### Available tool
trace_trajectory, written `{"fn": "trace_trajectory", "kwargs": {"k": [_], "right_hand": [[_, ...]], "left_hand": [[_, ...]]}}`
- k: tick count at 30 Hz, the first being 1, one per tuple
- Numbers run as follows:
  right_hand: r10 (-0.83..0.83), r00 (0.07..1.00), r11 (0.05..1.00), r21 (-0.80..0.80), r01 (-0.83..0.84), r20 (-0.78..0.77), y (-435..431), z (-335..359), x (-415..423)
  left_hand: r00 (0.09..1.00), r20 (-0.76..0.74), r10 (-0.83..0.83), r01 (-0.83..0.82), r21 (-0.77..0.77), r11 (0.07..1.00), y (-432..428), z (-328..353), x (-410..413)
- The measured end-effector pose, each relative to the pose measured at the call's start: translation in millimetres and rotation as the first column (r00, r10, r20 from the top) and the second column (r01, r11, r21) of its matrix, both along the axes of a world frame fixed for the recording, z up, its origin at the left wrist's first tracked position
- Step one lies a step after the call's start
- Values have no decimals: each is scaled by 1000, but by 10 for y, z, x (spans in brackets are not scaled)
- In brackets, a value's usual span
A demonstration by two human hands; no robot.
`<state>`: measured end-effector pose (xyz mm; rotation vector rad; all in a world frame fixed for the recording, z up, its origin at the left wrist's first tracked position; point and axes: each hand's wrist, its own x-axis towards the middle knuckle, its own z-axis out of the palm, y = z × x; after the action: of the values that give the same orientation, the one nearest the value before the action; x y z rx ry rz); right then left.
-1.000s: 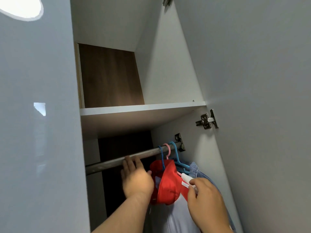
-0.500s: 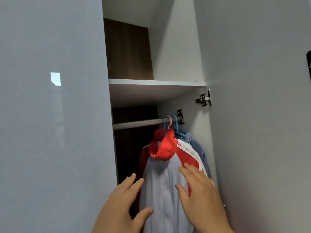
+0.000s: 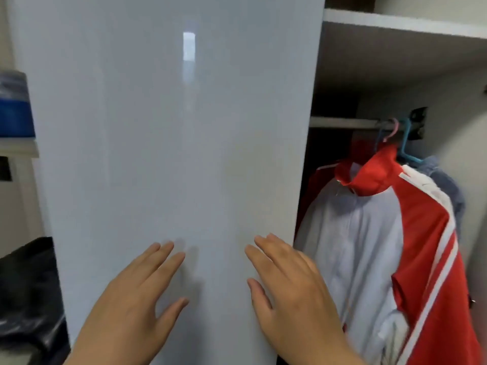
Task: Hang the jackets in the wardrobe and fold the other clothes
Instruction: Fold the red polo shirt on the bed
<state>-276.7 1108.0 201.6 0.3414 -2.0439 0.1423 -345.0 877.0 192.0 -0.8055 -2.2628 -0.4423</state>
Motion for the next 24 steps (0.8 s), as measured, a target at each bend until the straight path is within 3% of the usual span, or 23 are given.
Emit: {"fn": "trace_trajectory", "kwargs": {"k": [4,8,11,17,21,24], "right_hand": [[165,982,985,40,-169,96,-478,-171,-296],[368,912,925,34,-380,183,-1142,-495,-557],[537,809,830,23,-558,237,-1744,-745,-688],[713,546,630,-61,-774,441,-2921,-1132,-581],[782,376,495,-129,-859,497,-3578,-1372,-324],[770,308,430,-98,-897,559,-3945,-1547,54]], "left_hand": [[978,82,192,-195,33,980,-556,-205,125],[862,236,449,-464,8,886,-1283,-547,447],[710,332,621,-631,-91,770,-1790,-765,818],[384,399,833,-859,-177,480,-2498,-1037,1801],[207,479,853,-924,-191,332,-2787,-1229,2495],[90,587,804,-950,-192,246,-2945,-1396,3090]]}}
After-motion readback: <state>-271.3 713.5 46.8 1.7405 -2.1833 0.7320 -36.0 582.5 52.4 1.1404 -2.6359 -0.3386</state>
